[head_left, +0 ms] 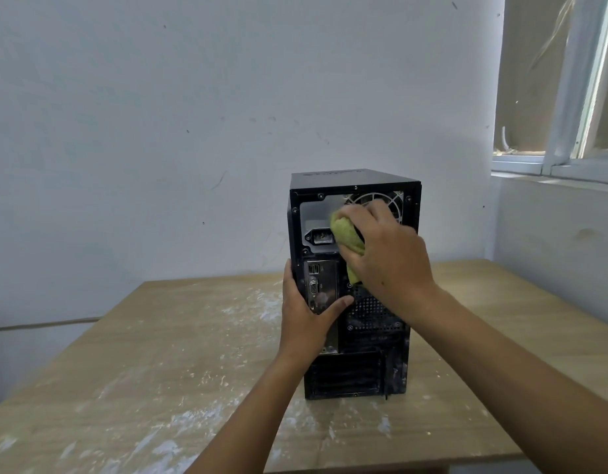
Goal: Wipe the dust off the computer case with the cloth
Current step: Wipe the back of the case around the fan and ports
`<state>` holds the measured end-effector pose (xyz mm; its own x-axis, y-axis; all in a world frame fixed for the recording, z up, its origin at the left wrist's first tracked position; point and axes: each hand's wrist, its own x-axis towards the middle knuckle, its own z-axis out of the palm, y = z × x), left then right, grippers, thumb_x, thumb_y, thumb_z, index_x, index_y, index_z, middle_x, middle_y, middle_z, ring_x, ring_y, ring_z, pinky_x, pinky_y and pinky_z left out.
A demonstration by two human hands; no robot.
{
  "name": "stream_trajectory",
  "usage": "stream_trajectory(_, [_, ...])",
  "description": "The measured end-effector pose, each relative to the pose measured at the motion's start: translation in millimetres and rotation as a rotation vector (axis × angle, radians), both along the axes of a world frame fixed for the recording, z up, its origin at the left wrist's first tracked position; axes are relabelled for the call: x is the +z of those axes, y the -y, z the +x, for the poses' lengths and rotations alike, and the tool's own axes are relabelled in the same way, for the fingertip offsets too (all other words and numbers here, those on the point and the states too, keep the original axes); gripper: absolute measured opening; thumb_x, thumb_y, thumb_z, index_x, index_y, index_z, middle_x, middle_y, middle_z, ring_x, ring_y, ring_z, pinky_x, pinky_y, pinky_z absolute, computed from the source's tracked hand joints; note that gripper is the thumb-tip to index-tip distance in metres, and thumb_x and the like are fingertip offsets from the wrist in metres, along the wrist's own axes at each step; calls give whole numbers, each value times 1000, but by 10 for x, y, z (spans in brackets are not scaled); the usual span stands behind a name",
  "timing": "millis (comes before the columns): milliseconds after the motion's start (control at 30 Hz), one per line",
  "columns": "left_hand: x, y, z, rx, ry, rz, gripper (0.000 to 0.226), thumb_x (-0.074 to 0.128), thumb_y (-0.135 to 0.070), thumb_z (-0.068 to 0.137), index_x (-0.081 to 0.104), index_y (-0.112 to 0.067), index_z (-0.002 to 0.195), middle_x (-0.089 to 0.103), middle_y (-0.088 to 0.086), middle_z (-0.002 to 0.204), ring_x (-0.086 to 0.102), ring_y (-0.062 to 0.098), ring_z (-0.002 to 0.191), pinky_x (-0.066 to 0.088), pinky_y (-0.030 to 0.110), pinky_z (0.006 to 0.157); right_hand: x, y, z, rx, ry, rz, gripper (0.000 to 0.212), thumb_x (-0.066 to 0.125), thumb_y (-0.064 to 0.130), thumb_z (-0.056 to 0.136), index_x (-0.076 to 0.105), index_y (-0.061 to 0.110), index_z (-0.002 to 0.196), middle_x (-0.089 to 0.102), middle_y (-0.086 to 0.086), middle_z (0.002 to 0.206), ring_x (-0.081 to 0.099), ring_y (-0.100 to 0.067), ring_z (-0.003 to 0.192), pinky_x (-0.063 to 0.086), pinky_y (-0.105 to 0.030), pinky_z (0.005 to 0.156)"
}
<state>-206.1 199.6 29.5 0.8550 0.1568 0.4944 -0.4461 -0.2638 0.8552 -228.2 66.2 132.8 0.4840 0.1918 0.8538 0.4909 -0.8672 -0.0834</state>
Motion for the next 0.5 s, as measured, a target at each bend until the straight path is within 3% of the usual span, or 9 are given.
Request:
stream_trajectory(133, [3, 11, -9, -4, 11, -13, 112, 84, -50, 63, 20, -29, 152, 44, -8, 146, 43, 7, 133, 42, 35, 110, -121, 31, -9, -5, -33, -21, 36, 69, 34, 83, 57, 26, 117, 55, -1, 106, 61, -24, 64, 44, -25, 49])
stream_trajectory(300, [-1, 3, -8, -7, 13, -17, 111, 84, -58, 61, 23, -31, 149, 48, -6, 141, 49, 13, 129, 46, 41, 106, 39, -45, -63, 61, 20, -76, 32, 70, 33, 82, 61, 23, 112, 57, -1, 97, 60, -23, 61, 45, -27, 48])
stream_trajectory(500, [10, 8, -22, -8, -12, -2, 121, 80, -64, 59, 11, -33, 154, 30, -8, 156, 32, 15, 142, 36, 44, 114, 460, -388, -12, 93, 121, -42, 31, 66, 29, 86, 59, 19, 115, 54, -4, 101, 54, -23, 60, 41, -28, 49])
